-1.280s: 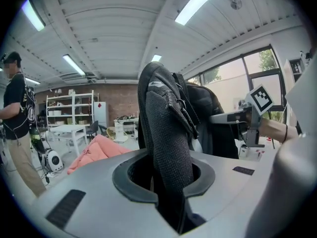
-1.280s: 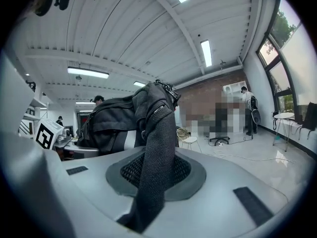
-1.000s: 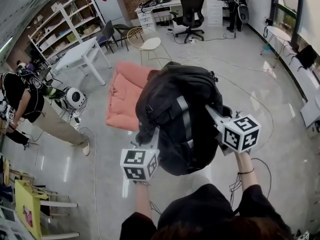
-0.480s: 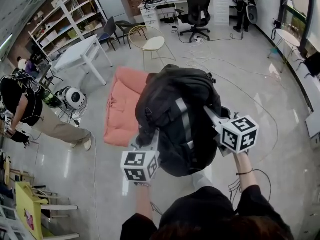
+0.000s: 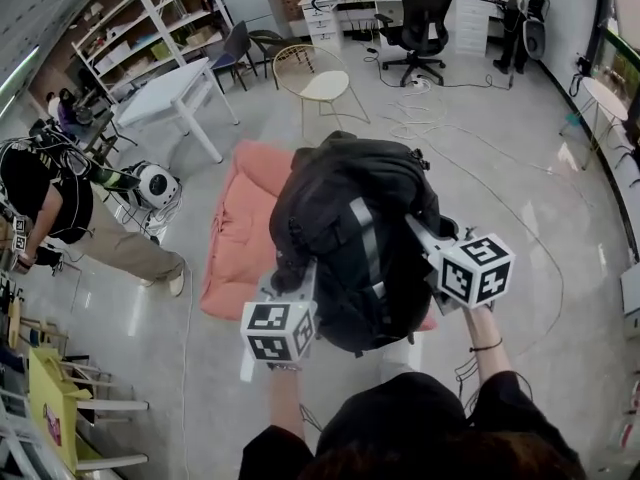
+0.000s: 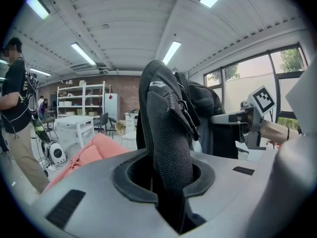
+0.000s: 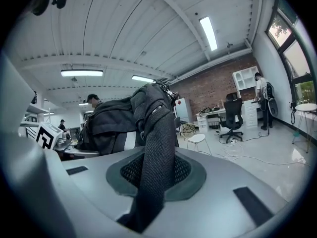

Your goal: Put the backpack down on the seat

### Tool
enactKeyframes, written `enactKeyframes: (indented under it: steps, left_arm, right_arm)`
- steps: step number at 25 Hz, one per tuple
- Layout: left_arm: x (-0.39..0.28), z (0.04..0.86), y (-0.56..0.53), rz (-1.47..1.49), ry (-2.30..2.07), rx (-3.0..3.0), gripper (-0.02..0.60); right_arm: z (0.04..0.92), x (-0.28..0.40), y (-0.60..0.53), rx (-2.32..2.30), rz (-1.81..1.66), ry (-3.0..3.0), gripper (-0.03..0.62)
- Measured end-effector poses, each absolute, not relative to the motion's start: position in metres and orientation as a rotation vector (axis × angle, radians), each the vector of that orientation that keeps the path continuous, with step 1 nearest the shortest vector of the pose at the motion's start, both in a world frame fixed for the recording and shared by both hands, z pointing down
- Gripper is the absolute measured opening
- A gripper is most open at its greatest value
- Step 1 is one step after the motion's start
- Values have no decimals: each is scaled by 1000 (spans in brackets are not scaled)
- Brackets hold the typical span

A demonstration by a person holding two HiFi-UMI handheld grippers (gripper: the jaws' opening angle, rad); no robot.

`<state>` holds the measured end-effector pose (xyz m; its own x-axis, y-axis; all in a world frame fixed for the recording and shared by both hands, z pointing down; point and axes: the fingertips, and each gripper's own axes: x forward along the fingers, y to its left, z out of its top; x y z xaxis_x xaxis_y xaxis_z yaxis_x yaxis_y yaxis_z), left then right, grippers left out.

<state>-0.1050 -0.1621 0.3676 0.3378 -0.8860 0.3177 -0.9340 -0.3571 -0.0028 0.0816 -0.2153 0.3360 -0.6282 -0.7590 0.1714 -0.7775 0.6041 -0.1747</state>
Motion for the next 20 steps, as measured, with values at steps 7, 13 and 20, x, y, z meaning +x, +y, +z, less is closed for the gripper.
enactKeyframes:
  steps: [7,13,20]
  left_arm:
    - [-110,383,-215,368,-1725,2351,89]
    - [-125,405,-251,368,-1715,2283,89]
    - [-138,445,-298,406,-1660,2223,89]
  right_arm:
    - [350,76,-276,1251,364,-2763,61]
    - [367,58,-315,1226,383,-2728,61]
    - [410,44,-363,1212,485,-2673,61]
